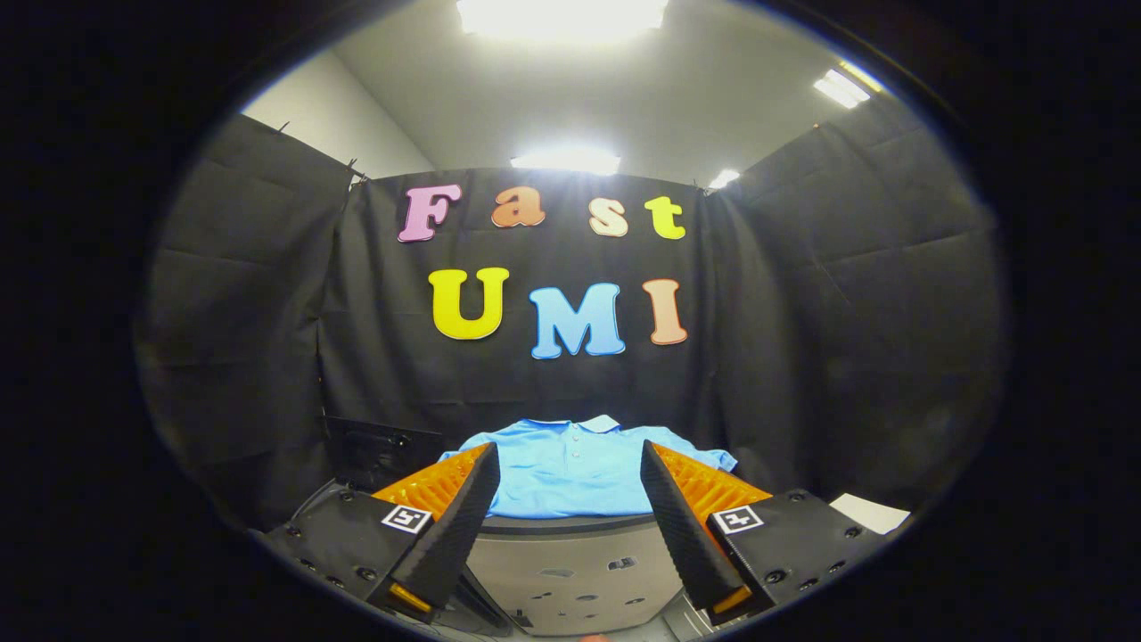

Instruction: Put the clothes into the washing machine and then close the washing machine lid.

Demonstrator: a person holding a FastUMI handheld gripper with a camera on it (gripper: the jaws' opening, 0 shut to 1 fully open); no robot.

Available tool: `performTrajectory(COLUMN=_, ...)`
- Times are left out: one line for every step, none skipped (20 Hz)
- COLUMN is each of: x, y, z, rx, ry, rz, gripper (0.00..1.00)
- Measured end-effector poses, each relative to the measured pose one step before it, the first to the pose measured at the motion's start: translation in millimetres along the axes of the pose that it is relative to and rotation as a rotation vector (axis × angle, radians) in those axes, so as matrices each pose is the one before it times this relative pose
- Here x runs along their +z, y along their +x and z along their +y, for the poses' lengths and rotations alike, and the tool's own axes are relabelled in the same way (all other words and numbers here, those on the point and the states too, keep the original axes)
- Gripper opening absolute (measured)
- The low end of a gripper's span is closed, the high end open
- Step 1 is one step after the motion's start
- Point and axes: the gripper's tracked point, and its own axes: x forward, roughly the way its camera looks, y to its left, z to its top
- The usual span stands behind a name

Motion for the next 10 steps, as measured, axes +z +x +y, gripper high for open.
performTrajectory(x=1.3, y=8.5, z=0.19, rx=0.00891, ry=0.00169, rz=0.00926, gripper=0.98)
performTrajectory(x=1.64, y=9.26, z=-0.46, rx=0.00697, ry=0.0015, rz=0.00514, gripper=0.98)
performTrajectory(x=1.36, y=9.13, z=-0.24, rx=0.00662, ry=-0.00129, rz=0.00873, gripper=0.98)
performTrajectory(x=-0.73, y=8.56, z=2.29, rx=0.01549, ry=-0.00344, rz=0.01289, gripper=0.98)
performTrajectory(x=0.68, y=9.04, z=1.42, rx=0.01346, ry=-0.00409, rz=0.01254, gripper=0.98)
performTrajectory(x=0.98, y=8.16, z=-0.16, rx=0.00968, ry=-0.00392, rz=0.01197, gripper=0.98)
performTrajectory(x=1.37, y=8.04, z=-0.26, rx=0.00703, ry=-0.00497, rz=0.01121, gripper=0.98)
performTrajectory(x=0.52, y=8.14, z=-0.61, rx=0.00374, ry=-0.00544, rz=0.00793, gripper=0.98)
performTrajectory(x=2.36, y=8.06, z=0.21, rx=0.00547, ry=-0.00487, rz=0.00392, gripper=0.98)
performTrajectory(x=1.38, y=7.61, z=-0.02, rx=0.00331, ry=-0.0042, rz=0.00423, gripper=0.98)
